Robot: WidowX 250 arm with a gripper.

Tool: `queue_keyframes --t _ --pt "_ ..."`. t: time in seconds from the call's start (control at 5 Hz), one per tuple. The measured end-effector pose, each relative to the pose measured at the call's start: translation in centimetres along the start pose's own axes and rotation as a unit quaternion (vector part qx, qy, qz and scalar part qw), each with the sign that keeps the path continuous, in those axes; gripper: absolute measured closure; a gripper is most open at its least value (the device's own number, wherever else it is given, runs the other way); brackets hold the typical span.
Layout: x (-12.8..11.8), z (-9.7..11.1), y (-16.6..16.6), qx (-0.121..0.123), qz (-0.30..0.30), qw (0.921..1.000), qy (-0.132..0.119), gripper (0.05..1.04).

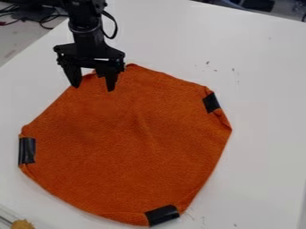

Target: Fold the cloth from the top right to the centre

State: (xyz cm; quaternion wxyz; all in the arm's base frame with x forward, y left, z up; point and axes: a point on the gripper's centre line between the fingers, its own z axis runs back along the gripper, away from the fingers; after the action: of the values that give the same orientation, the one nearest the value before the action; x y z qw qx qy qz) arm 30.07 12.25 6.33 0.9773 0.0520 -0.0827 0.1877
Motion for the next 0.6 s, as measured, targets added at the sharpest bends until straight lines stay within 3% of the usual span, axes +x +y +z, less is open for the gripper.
queue_keyframes --t 0.2,0.4,0.6 --pt "-0.5 -0.9 0.0 0.002 0.003 0.9999 0.017 0.082" --pt "-0.2 -0.3 -1.6 0.036 0.026 0.9990 0.011 0.082" --pt "-0.1 0.1 -3.3 0.045 0.017 0.9988 0.000 0.082"
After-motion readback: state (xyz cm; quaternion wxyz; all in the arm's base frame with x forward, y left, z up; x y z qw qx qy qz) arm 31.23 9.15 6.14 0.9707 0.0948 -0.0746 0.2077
